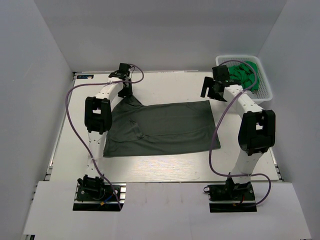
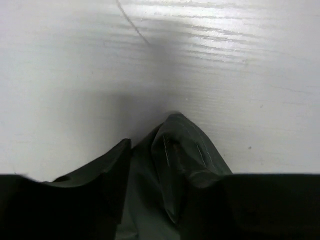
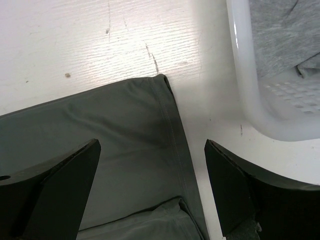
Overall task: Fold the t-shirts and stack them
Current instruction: Grap the side of the flattened tshirt furthest away from the robot with both arms
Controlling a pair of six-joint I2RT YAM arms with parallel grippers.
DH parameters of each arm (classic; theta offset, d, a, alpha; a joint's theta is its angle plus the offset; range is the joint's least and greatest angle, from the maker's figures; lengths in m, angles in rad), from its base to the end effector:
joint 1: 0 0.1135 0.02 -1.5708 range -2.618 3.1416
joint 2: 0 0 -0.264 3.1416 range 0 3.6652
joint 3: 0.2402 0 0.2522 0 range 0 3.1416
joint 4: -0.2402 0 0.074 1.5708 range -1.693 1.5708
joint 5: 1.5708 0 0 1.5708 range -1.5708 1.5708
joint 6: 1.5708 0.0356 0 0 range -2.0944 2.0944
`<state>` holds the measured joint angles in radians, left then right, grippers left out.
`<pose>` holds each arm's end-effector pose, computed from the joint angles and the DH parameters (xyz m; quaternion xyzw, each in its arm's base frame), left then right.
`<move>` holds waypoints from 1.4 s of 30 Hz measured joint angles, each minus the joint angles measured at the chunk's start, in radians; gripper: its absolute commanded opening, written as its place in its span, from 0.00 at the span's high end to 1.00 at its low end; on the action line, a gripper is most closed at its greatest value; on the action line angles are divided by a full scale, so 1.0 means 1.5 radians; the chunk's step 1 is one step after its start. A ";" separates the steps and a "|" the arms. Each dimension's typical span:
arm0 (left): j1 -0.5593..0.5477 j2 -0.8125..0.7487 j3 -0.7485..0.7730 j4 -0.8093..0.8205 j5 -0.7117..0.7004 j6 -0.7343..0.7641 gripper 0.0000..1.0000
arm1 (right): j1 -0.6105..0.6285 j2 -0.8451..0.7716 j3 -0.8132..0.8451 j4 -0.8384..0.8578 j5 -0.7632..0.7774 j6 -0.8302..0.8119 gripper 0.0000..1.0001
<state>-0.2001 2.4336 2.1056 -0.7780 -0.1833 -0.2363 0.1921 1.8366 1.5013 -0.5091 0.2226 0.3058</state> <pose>0.5115 -0.0971 0.1656 -0.0386 0.9685 0.0373 0.2432 0.4065 0.0711 0.2630 0.0922 0.9252 -0.0136 0.3678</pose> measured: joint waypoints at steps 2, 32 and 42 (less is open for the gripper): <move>0.000 0.007 0.010 0.005 -0.001 0.003 0.64 | 0.000 0.005 0.004 -0.002 0.007 0.000 0.09; 0.000 0.003 -0.016 0.065 -0.047 -0.063 1.00 | 0.030 0.220 0.136 0.016 0.095 0.088 0.19; 0.007 -0.016 -0.049 0.082 -0.028 -0.080 1.00 | 0.029 0.258 0.131 0.052 0.110 0.120 0.51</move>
<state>-0.1894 2.4100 2.0319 -0.6548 -0.2249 -0.3565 0.2356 2.2230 1.6978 -0.4316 0.3870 0.4854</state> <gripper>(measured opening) 0.021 0.532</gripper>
